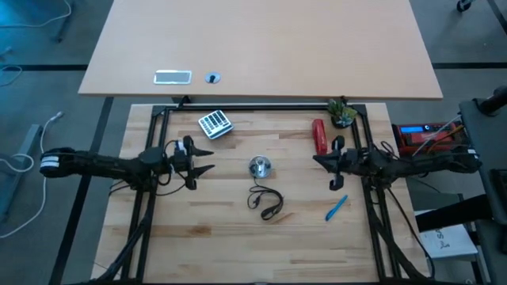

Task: Screw lightbulb
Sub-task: Return to Home Position

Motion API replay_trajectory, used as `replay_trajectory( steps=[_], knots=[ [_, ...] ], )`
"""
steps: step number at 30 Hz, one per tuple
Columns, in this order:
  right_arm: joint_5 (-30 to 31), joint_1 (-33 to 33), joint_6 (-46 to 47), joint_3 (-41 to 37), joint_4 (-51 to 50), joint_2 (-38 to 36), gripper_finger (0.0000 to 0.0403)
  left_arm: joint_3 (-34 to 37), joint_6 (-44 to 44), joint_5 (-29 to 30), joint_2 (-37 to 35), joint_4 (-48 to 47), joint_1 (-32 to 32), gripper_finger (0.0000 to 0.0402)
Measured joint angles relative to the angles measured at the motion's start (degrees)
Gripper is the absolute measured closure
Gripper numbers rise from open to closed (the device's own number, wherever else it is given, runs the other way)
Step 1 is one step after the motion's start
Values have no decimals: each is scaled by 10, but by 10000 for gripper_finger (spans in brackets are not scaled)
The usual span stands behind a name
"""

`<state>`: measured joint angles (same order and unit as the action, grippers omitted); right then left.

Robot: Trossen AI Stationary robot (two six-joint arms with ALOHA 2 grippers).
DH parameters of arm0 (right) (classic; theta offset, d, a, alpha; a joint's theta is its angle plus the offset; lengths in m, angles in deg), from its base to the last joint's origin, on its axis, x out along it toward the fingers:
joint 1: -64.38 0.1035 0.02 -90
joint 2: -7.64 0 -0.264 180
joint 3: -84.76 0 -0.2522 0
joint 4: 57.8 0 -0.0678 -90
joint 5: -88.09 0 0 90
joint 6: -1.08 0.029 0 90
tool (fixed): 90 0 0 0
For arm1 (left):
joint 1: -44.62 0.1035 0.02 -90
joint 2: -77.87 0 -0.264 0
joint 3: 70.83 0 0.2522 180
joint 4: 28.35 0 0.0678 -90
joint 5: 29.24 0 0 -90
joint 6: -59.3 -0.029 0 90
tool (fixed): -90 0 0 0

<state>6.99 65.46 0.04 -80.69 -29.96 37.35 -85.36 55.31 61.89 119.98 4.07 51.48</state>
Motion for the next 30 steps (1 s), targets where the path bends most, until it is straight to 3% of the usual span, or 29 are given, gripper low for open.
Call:
replay_trajectory(
  steps=[3,8,17,24,30],
  knots=[
    [-6,2,1,0,-39,-34,403,2,18,-16,-36,-6,0,202],
    [-55,2,-4,0,-24,-85,403,-6,65,-71,-116,-8,-5,224],
    [-67,2,-47,3,-45,-180,403,-6,47,-32,-241,-124,-4,246],
    [-139,2,-25,6,-81,-235,403,-6,23,-26,-316,-213,-4,242],
    [-144,2,-53,6,-110,-269,403,-6,15,33,-353,-229,-4,235]
  ],
)
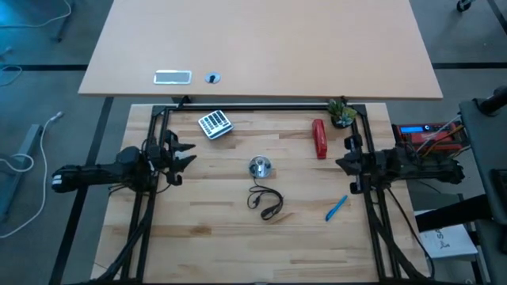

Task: Screw lightbulb
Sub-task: Return to Home Position

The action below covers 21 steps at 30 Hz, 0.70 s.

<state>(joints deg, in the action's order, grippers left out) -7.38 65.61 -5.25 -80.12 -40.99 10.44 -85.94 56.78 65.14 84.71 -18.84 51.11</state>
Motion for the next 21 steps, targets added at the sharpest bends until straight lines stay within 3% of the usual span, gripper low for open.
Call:
replay_trajectory(
  steps=[6,21],
  knots=[
    [-10,0,18,0,-53,-23,403,0,21,0,-2,-16,0,241],
    [-6,0,18,1,-52,-23,403,0,31,0,77,-14,0,265]
  ],
)
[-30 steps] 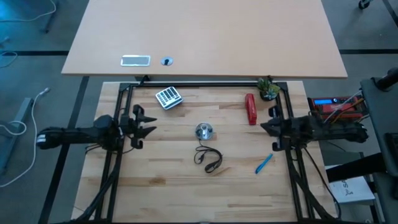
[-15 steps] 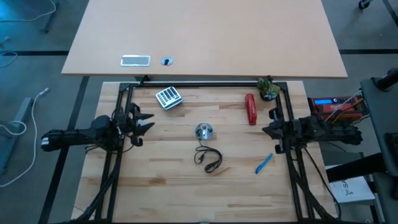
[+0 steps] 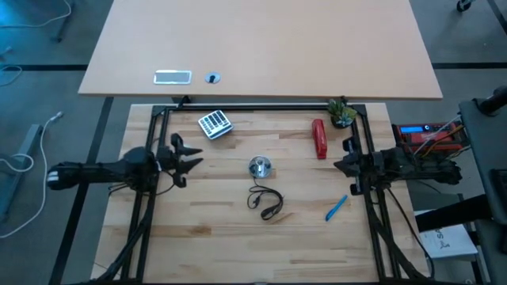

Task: Screw lightbulb
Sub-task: Return to Home Position

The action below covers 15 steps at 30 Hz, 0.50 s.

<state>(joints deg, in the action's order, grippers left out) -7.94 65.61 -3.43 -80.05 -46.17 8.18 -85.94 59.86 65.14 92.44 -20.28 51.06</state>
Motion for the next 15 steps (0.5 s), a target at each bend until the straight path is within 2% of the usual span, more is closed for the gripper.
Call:
replay_trajectory(
  steps=[15],
  knots=[
    [0,0,0,0,0,0,403,0,0,0,92,0,0,279]
  ],
)
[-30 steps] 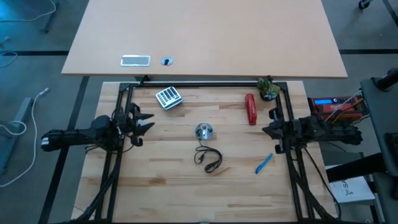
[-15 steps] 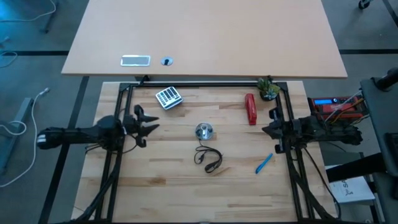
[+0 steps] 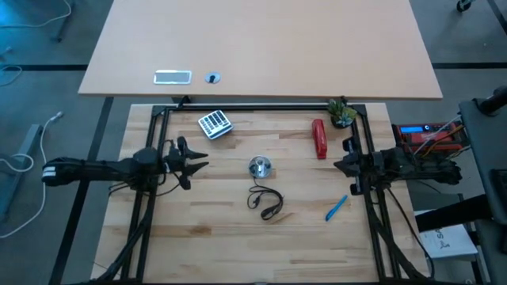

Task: Screw lightbulb
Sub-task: Return to Home Position

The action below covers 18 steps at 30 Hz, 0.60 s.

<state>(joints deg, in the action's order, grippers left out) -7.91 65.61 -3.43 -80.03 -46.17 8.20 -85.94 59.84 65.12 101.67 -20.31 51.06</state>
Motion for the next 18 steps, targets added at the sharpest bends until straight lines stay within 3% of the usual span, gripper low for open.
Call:
replay_trajectory(
  steps=[18],
  knots=[
    [0,0,0,0,0,0,403,0,0,0,77,0,0,298]
  ],
)
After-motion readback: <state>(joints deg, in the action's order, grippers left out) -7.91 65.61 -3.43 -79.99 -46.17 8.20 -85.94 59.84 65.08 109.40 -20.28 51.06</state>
